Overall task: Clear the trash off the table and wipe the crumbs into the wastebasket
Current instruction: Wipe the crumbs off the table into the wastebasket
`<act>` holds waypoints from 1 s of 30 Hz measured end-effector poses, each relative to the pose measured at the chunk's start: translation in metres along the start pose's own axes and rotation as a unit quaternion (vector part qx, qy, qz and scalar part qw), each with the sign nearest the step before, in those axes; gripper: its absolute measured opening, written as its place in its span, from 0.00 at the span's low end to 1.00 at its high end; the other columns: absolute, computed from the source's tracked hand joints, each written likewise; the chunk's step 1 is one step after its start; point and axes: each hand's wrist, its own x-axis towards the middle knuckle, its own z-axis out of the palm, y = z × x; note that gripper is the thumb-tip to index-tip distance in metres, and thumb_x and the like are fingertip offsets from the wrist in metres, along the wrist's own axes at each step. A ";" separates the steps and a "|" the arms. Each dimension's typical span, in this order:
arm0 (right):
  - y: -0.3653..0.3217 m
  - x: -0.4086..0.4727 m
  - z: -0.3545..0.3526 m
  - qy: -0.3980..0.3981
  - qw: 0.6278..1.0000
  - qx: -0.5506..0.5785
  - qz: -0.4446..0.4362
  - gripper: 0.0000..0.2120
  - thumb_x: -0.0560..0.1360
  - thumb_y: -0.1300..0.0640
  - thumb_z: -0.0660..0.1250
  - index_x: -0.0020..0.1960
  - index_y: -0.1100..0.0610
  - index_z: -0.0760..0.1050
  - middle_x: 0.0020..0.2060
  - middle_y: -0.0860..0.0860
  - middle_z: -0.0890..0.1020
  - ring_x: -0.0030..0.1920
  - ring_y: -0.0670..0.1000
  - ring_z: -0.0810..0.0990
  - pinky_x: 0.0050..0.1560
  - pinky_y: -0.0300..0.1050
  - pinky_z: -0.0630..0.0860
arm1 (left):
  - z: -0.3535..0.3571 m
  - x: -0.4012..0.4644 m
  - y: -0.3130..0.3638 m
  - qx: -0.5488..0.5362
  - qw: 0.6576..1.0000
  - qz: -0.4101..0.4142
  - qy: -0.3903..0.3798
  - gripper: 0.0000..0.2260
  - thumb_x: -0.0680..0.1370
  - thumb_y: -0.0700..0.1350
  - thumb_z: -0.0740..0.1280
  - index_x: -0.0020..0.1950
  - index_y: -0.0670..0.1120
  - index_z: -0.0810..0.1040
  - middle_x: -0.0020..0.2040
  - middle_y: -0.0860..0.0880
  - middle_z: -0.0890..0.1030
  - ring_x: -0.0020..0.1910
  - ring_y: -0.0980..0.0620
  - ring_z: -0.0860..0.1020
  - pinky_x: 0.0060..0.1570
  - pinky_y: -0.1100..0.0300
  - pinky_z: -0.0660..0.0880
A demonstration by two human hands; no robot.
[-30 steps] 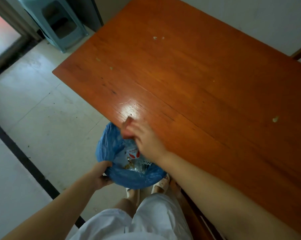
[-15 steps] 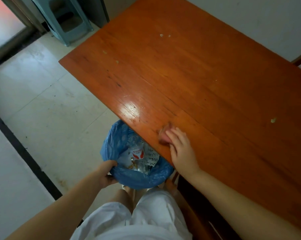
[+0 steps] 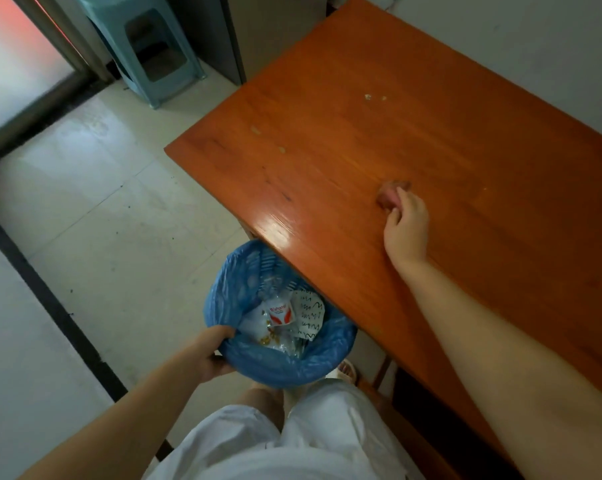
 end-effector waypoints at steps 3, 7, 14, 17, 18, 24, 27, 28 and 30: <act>-0.045 -0.033 0.047 -0.067 0.994 -0.023 -0.088 0.21 0.78 0.63 0.56 0.71 0.54 0.64 0.72 0.54 0.65 0.73 0.55 0.59 0.74 0.53 0.53 | -0.032 0.016 0.030 0.011 1.000 0.000 -0.009 0.18 0.74 0.33 0.60 0.64 0.40 0.67 0.49 0.41 0.75 0.44 0.42 0.76 0.34 0.49 0.79; -0.105 -0.087 0.093 -0.193 0.958 -0.012 -0.210 0.21 0.78 0.63 0.57 0.70 0.54 0.65 0.71 0.53 0.66 0.73 0.50 0.57 0.73 0.43 0.43 | -0.056 0.030 0.067 0.029 0.999 0.012 -0.014 0.15 0.75 0.33 0.59 0.61 0.40 0.67 0.46 0.41 0.75 0.42 0.43 0.76 0.33 0.51 0.80; -0.132 -0.021 0.071 -0.046 0.988 0.104 -0.101 0.20 0.76 0.68 0.57 0.64 0.54 0.71 0.63 0.50 0.73 0.64 0.46 0.69 0.70 0.46 0.64 | -0.084 0.040 0.100 0.040 0.999 0.022 -0.009 0.15 0.75 0.33 0.59 0.61 0.40 0.66 0.44 0.42 0.74 0.44 0.43 0.75 0.37 0.50 0.78; -0.106 0.027 0.055 0.059 0.996 0.023 0.061 0.19 0.77 0.65 0.56 0.68 0.56 0.68 0.66 0.58 0.70 0.67 0.56 0.68 0.69 0.49 0.63 | -0.098 0.041 0.108 0.027 1.000 0.013 -0.007 0.14 0.75 0.33 0.58 0.60 0.40 0.67 0.44 0.42 0.74 0.40 0.44 0.75 0.24 0.55 0.79; -0.102 0.030 0.061 0.060 0.995 -0.007 0.083 0.20 0.77 0.65 0.56 0.68 0.57 0.68 0.66 0.59 0.70 0.68 0.58 0.67 0.69 0.50 0.63 | -0.104 0.042 0.110 0.021 1.000 0.010 -0.009 0.14 0.74 0.33 0.58 0.60 0.40 0.67 0.44 0.42 0.75 0.40 0.44 0.76 0.23 0.55 0.79; -0.167 -0.050 0.141 -0.109 0.980 -0.039 -0.160 0.21 0.78 0.65 0.57 0.69 0.54 0.66 0.70 0.53 0.67 0.71 0.53 0.62 0.72 0.45 0.51 | -0.126 0.048 0.123 -0.015 1.000 -0.003 -0.001 0.14 0.75 0.33 0.58 0.60 0.40 0.67 0.46 0.41 0.74 0.42 0.44 0.76 0.30 0.51 0.80; -0.195 -0.075 0.162 -0.270 0.930 0.023 -0.248 0.20 0.76 0.68 0.58 0.66 0.55 0.70 0.66 0.53 0.71 0.67 0.51 0.67 0.72 0.47 0.60 | -0.125 0.045 0.129 -0.024 1.000 0.005 0.013 0.14 0.75 0.33 0.59 0.60 0.40 0.66 0.49 0.40 0.74 0.47 0.42 0.76 0.45 0.46 0.79; -0.200 -0.072 0.161 -0.301 0.918 0.048 -0.255 0.20 0.76 0.67 0.58 0.66 0.55 0.70 0.66 0.53 0.72 0.66 0.50 0.68 0.71 0.48 0.64 | -0.124 0.044 0.131 -0.030 0.999 0.008 0.015 0.13 0.76 0.33 0.59 0.60 0.40 0.66 0.47 0.41 0.73 0.48 0.41 0.75 0.49 0.46 0.77; -0.205 -0.046 0.150 -0.275 0.932 0.091 -0.218 0.21 0.76 0.66 0.57 0.68 0.55 0.68 0.66 0.52 0.72 0.66 0.49 0.68 0.70 0.50 0.66 | -0.124 0.042 0.134 -0.038 0.999 0.009 0.017 0.13 0.76 0.33 0.59 0.60 0.40 0.65 0.44 0.41 0.73 0.44 0.42 0.75 0.53 0.47 0.75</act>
